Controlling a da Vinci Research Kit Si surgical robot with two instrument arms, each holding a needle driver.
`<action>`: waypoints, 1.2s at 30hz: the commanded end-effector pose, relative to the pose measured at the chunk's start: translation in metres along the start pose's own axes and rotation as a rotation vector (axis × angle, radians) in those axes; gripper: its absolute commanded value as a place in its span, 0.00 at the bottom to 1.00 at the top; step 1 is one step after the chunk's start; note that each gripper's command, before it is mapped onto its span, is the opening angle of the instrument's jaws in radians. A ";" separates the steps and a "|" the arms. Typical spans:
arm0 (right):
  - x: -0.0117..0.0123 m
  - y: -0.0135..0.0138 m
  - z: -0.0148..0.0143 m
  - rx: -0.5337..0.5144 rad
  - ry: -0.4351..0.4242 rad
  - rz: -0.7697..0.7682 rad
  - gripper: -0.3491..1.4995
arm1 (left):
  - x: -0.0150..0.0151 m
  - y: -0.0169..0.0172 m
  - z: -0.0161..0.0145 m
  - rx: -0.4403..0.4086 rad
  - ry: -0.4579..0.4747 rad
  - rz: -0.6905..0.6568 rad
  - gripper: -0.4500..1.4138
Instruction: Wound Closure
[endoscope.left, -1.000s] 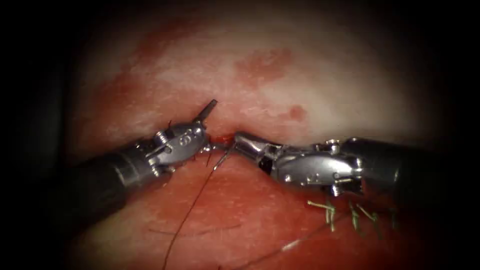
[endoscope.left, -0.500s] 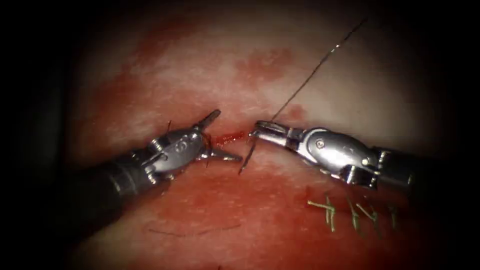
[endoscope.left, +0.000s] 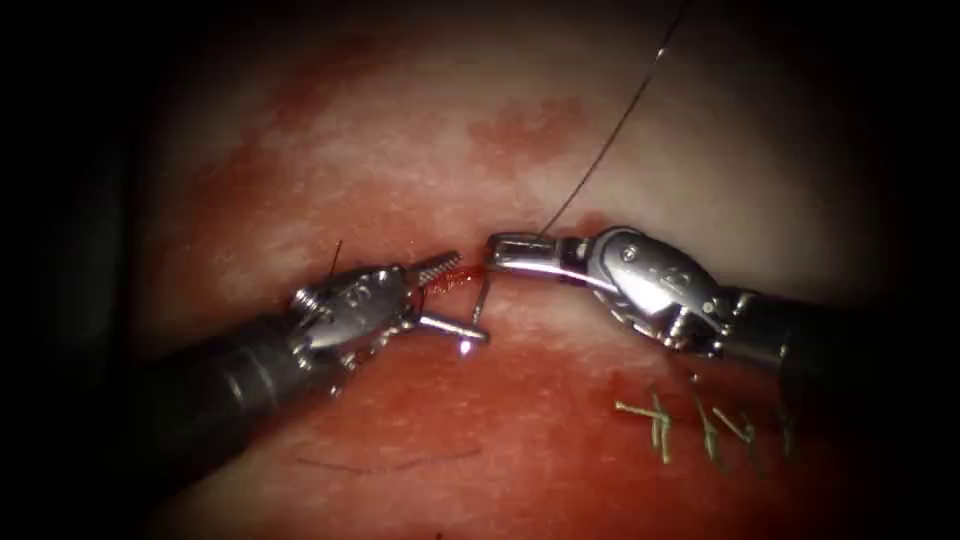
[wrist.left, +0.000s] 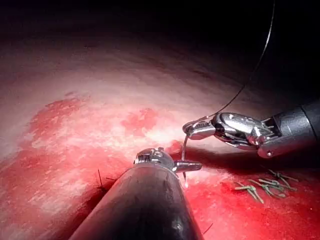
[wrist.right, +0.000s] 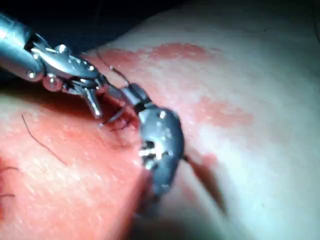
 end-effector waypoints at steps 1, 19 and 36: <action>-0.0001 -0.0001 0.0009 0.016 0.008 -0.010 0.00 | -0.0002 -0.0005 0.0009 -0.001 0.004 -0.017 0.59; 0.0000 -0.0012 0.0016 0.097 0.027 -0.084 0.00 | -0.0004 0.0012 0.0008 -0.201 -0.016 -0.101 0.25; 0.0006 -0.0025 0.0024 -0.040 -0.002 -0.116 0.89 | -0.0008 0.0026 0.0006 -0.166 -0.085 -0.344 0.00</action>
